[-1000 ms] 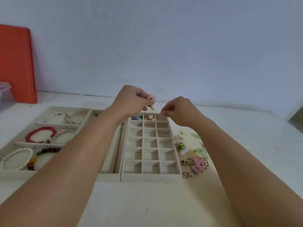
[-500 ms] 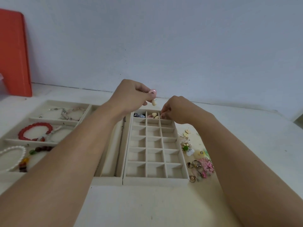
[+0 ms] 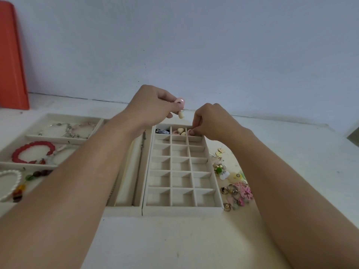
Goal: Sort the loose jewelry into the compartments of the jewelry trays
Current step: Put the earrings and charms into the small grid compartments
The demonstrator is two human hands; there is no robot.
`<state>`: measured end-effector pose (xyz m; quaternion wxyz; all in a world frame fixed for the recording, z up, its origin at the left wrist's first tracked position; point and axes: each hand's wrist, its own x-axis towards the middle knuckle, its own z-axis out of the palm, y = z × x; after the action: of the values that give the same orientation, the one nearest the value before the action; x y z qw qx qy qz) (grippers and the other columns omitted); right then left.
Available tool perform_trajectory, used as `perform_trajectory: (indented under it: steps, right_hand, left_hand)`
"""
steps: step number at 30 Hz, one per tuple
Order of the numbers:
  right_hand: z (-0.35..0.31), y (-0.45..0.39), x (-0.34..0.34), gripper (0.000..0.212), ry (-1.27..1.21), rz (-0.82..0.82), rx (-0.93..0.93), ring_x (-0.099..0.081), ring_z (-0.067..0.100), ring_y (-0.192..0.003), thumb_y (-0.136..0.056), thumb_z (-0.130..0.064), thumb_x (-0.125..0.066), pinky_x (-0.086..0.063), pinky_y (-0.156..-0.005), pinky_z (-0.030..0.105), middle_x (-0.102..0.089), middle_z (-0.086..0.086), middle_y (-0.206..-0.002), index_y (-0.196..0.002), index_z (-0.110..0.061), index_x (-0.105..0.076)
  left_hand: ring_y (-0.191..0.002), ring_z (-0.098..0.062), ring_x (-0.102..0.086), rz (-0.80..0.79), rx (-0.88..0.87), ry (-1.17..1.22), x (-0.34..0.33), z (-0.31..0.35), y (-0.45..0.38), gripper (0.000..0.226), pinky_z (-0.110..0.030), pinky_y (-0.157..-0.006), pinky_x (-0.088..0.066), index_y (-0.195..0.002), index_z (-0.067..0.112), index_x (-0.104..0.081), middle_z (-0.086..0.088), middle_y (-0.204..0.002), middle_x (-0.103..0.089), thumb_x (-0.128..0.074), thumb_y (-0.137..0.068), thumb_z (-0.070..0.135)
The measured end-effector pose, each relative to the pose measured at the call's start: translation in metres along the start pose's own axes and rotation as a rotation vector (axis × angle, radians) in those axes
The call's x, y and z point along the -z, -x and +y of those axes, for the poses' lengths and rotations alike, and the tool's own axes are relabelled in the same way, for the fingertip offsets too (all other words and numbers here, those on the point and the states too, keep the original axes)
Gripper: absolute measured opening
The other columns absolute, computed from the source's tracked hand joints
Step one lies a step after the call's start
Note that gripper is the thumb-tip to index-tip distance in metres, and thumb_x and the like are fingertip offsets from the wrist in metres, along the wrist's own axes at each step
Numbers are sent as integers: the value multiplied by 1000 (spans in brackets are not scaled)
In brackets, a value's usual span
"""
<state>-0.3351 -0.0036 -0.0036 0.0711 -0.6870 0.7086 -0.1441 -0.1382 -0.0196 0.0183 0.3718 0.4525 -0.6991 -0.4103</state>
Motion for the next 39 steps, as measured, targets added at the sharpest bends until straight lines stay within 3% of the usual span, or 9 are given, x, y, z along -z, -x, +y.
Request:
perform_trajectory:
  steps: [9, 14, 17, 22, 26, 28, 32, 35, 39]
  right_hand:
    - [1, 0, 2, 14, 24, -43, -3, -56, 13, -50, -78, -31, -87, -39, -50, 22, -72, 4, -71, -82, -20, -80]
    - [4, -2, 6, 4, 45, 3, 1, -66, 16, -66, -83, -29, -81, -47, -57, 25, -69, -2, -80, -87, -28, -80]
    - [5, -3, 5, 4, 60, 5, -20, -64, 15, -68, -84, -29, -81, -51, -63, 29, -67, -5, -83, -86, -32, -78]
    - [7, -3, 3, 5, 123, -45, -54, -62, 17, -74, -85, -31, -78, -46, -61, 28, -67, -6, -79, -90, -31, -81]
    - [6, -1, 6, 6, 121, -47, -59, -65, 19, -82, -87, -33, -76, -54, -71, 33, -69, -5, -86, -91, -30, -80]
    - [5, 0, 13, 7, 63, 3, -37, -65, 16, -81, -90, -29, -72, -55, -72, 31, -69, -7, -87, -91, -30, -79]
    - [0, 5, 34, 8, -254, 53, 34, -64, 7, -68, -92, -31, -71, -47, -55, 17, -73, -9, -80, -91, -30, -78]
    - [-5, 13, 42, 7, -479, 36, 96, -66, 2, -67, -91, -34, -73, -46, -55, 16, -76, -11, -81, -90, -30, -79]
    - [-8, 15, 41, 14, -537, -52, 127, -66, 1, -70, -84, -44, -78, -47, -55, 19, -77, -10, -85, -88, -31, -80]
  left_hand:
    - [-69, -2, -67, -13, -1, -1, 0, 1, 1, 21, -25, -71, -50, -87, 18, -78, 7, -84, -78, -77, -87, 40]
    - [-71, -3, -68, -14, 3, -2, 0, 0, 1, 22, -26, -72, -50, -86, 19, -79, 8, -84, -78, -77, -86, 41]
    - [-71, -3, -68, -20, 6, 3, -1, 0, 1, 21, -26, -72, -50, -86, 19, -79, 9, -82, -77, -77, -87, 40]
    - [-72, -3, -68, -36, 6, 3, -2, -2, 0, 19, -25, -70, -48, -86, 20, -78, 11, -82, -78, -76, -88, 39]
    - [-69, -1, -67, -31, 22, 0, -1, -4, -2, 17, -23, -67, -47, -87, 22, -79, 12, -82, -77, -78, -86, 39]
    - [-64, 3, -64, -17, 32, 4, -2, -6, -3, 18, -17, -62, -47, -86, 23, -80, 14, -79, -76, -81, -82, 41]
    - [-53, 13, -57, 1, 38, -17, -3, -9, -4, 20, -7, -52, -40, -85, 24, -80, 22, -64, -69, -85, -77, 41]
    - [-52, 7, -58, -12, 38, -14, -3, -10, -4, 21, -7, -48, -44, -87, 22, -82, 11, -78, -74, -86, -76, 40]
    - [-63, -2, -62, -28, 14, -31, -1, -12, -2, 21, -7, -52, -46, -85, 22, -82, 5, -80, -77, -88, -75, 39]
